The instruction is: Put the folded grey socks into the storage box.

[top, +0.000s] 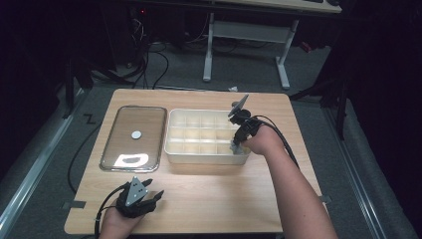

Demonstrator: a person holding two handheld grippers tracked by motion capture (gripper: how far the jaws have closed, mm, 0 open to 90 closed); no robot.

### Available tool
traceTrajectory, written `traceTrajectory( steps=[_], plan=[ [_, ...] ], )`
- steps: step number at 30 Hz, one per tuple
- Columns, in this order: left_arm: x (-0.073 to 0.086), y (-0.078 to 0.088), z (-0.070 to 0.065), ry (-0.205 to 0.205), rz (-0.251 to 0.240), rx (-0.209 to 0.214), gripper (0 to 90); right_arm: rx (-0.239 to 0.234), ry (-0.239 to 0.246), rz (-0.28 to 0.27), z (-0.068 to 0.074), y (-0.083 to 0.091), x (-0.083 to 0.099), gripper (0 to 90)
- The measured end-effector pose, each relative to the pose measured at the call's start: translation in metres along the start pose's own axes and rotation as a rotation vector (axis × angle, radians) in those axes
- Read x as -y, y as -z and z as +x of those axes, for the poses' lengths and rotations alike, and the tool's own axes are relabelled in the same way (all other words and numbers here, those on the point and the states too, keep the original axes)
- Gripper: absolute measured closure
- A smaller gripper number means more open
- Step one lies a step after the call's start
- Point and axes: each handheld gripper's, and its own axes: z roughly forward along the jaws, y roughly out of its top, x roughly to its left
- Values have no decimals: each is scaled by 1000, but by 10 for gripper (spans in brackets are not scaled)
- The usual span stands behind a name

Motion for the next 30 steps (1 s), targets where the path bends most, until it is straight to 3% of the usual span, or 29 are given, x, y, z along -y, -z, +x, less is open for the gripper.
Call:
traceTrajectory(
  steps=[3, 7, 12, 15, 16, 18, 21, 23, 28, 30],
  plan=[
    [0, 0, 0, 0, 1, 1, 429, 13, 7, 14, 1, -2, 0, 899],
    [0, -1, 0, -1, 4, 0, 429, 10, 19, -17, 2, -2, -1, 900],
    [0, 0, -1, -1, 3, -1, 429, 63, -14, 34, 2, -14, -2, 897],
    [0, -1, 0, 1, 2, -1, 430, 56, -1, 48, 0, -25, 0, 900],
    [0, -1, 0, 1, 2, -1, 429, 51, -28, 60, 2, -28, 1, 900],
    [0, -1, 0, 0, 3, 0, 429, 47, 5, 50, 0, -32, 2, 900],
    [0, -1, -1, -3, 6, 1, 430, 39, -18, 68, 2, -36, 2, 900],
    [0, -1, -1, -5, 2, 0, 429, 52, 0, 80, 1, -40, 1, 900],
    [0, -1, -2, -7, 5, 0, 429, 19, -39, 115, -5, -53, 0, 900],
    [0, -1, -2, -4, 3, 1, 429, 2, -77, 128, -7, -58, -1, 900]
  ],
)
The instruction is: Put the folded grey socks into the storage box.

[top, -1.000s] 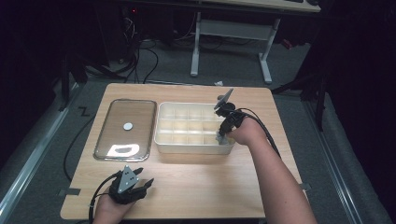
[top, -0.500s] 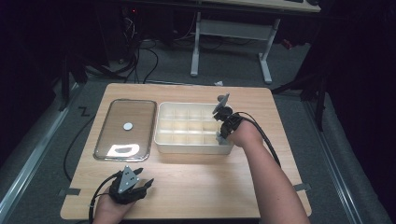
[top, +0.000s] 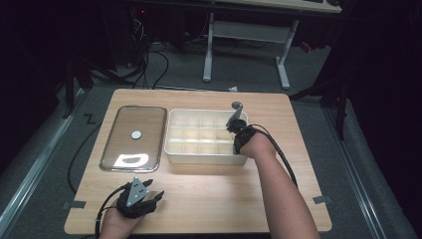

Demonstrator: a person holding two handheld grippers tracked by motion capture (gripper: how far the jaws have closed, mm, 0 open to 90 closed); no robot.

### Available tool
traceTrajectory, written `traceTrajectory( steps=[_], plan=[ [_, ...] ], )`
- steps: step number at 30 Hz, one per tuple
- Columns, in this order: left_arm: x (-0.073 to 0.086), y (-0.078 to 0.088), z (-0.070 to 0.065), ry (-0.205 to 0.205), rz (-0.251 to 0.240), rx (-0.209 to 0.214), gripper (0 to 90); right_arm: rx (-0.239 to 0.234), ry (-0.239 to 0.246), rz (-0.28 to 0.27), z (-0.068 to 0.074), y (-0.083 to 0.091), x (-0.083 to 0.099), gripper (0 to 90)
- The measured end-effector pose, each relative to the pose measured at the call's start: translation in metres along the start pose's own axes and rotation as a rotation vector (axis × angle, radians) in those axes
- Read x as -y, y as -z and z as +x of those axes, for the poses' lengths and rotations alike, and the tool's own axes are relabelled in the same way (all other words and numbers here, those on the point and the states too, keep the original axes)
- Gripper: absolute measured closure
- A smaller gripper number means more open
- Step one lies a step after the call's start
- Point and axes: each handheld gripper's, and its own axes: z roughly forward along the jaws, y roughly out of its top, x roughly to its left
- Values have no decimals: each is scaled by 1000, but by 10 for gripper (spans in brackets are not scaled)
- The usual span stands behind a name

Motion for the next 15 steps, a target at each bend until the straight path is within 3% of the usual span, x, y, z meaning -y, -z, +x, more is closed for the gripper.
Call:
traceTrajectory(
  steps=[15],
  plan=[
    [-1, 0, -2, -8, 3, 0, 428, 20, 7, -11, 2, -3, 1, 900]
  ],
)
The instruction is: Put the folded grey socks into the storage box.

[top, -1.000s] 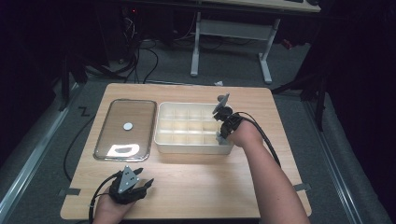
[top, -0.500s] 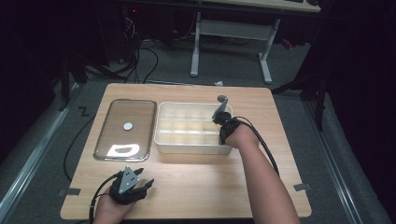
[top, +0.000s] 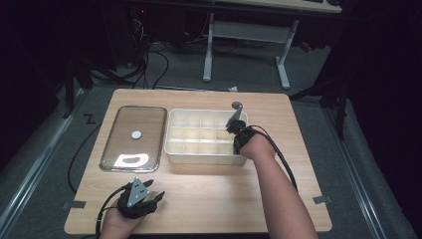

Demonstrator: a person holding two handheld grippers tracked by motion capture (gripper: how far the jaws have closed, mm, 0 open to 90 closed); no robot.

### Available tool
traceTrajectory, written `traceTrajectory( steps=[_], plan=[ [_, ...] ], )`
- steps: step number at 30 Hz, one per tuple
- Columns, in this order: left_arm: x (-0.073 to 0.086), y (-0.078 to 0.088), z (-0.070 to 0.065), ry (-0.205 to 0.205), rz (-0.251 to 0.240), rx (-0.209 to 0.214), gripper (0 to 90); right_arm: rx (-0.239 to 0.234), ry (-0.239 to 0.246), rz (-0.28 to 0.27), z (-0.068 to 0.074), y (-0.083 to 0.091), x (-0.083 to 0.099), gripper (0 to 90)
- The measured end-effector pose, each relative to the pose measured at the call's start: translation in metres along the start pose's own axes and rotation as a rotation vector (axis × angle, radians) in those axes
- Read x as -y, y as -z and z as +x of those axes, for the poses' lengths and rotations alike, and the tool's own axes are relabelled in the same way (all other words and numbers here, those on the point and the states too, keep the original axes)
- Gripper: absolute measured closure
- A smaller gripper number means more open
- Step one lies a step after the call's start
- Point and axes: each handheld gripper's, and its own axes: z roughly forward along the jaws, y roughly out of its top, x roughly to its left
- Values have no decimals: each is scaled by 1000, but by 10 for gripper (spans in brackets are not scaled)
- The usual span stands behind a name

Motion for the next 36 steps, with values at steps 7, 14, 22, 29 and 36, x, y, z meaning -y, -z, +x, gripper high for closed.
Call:
traceTrajectory(
  steps=[7, 14, 22, 29, 36],
  plan=[
    [-1, -1, 0, 0, 2, -1, 427, 0, 13, -5, -1, 0, 0, 900],
    [-1, -2, 0, -1, 2, 4, 427, 11, 6, -16, 1, 1, 2, 900],
    [-2, -2, -2, -10, 6, 9, 426, 35, -11, -75, -3, 17, 14, 746],
    [-2, -4, -3, -15, 7, 9, 425, 26, 2, -224, -3, 41, 39, 667],
    [-2, -6, -2, -8, 14, 8, 423, -34, 19, -478, 13, 55, 83, 559]
  ],
)
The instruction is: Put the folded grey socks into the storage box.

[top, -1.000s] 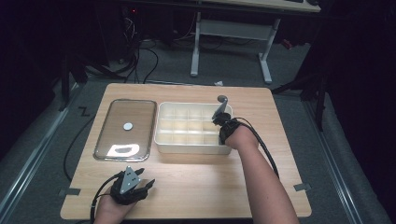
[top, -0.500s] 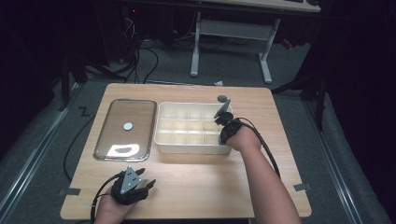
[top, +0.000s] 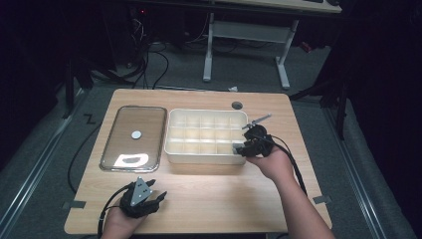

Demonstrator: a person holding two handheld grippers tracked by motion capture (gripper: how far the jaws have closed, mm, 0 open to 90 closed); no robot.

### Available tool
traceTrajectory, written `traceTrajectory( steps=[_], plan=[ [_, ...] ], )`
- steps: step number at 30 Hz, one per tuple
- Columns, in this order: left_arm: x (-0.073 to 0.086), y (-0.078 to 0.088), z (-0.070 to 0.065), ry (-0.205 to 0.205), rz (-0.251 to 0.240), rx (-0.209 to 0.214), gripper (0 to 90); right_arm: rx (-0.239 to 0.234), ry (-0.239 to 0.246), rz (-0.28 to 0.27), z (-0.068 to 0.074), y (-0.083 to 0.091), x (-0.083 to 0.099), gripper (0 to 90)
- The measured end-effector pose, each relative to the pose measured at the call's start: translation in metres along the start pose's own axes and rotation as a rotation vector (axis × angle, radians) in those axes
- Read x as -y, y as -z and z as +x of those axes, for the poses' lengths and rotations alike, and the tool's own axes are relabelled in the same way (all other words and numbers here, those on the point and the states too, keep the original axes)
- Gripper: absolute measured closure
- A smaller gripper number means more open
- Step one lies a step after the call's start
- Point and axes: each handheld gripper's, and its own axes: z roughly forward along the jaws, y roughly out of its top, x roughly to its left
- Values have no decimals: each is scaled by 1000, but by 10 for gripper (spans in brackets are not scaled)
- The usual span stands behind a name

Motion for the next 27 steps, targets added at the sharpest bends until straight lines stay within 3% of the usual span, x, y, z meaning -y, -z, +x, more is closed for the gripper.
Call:
traceTrajectory(
  steps=[8, 12, 14, 18, 20, 23, 24, 25, 26, 27],
  plan=[
    [-1, 0, 0, 11, -4, 8, 419, -16, -14, -232, 16, 9, 64, 489],
    [-2, -1, 0, 28, -16, 18, 419, -9, -46, -287, 25, 3, 89, 428],
    [-3, -2, 0, 34, -17, 21, 421, 24, -32, -319, 32, -3, 103, 412],
    [-4, -3, -1, 49, -32, 12, 422, 45, -20, -364, 45, -10, 123, 397],
    [-4, -2, -1, 52, -31, 6, 422, 43, -42, -392, 52, -14, 136, 381],
    [-4, 0, -3, 55, -27, 7, 420, 31, -45, -482, 68, -18, 163, 408],
    [-4, 0, -4, 51, -32, 6, 418, -9, -32, -444, 70, -18, 165, 397],
    [-4, 0, -4, 46, -30, 6, 418, 9, -3, -430, 71, -16, 166, 413],
    [-4, 1, -5, 41, -25, 4, 417, 35, -6, -443, 70, -15, 169, 416],
    [-3, 0, -5, 41, -23, 3, 416, 22, -39, -445, 66, -15, 169, 399]
  ],
)
